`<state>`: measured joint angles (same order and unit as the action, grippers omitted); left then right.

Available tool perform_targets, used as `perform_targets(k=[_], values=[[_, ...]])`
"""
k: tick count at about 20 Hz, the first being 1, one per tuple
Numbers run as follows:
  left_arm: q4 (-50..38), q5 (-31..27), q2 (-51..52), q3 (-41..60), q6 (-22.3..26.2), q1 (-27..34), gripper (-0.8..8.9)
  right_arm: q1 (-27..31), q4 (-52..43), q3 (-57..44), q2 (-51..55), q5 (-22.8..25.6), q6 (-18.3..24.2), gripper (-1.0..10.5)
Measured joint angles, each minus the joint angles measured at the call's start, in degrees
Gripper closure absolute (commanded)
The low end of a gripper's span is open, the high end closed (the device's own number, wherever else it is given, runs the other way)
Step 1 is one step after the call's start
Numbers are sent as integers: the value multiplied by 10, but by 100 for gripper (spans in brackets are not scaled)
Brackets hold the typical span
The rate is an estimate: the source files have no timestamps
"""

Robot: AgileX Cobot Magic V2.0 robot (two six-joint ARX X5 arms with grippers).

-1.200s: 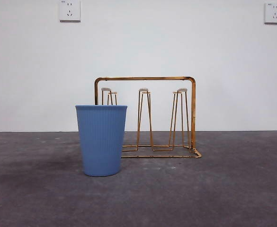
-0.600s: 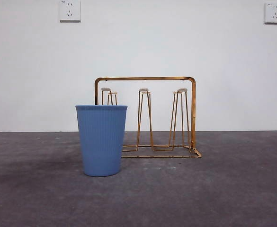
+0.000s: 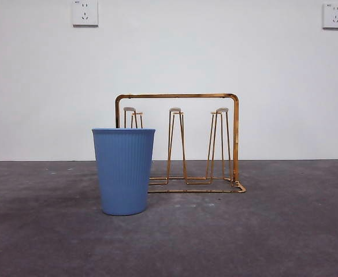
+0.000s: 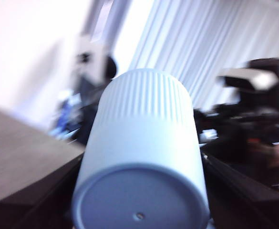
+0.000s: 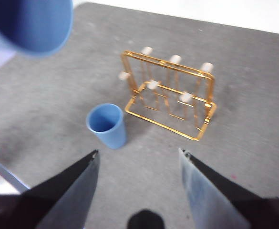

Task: Pick up cup 1,put cup 1 in the cup rack,pick up cup 2,put cup 2 in the cup rack

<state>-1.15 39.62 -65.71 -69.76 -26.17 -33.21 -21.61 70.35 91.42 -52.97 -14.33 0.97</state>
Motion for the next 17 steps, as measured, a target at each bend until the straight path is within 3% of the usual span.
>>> perform_targets(k=[4,7,13,17], values=[[227,-60,-60,-135,105,0,822,0,19,0,4,20,6,663],[351,-93,-137,-254,146,0,822,0,47,0,3,26,14,663],[504,-143,-303,-457,170,-11,822,0,71,0,3,75,19,663],[535,-181,-384,-500,172,-24,822,0,71,0,3,79,21,663]])
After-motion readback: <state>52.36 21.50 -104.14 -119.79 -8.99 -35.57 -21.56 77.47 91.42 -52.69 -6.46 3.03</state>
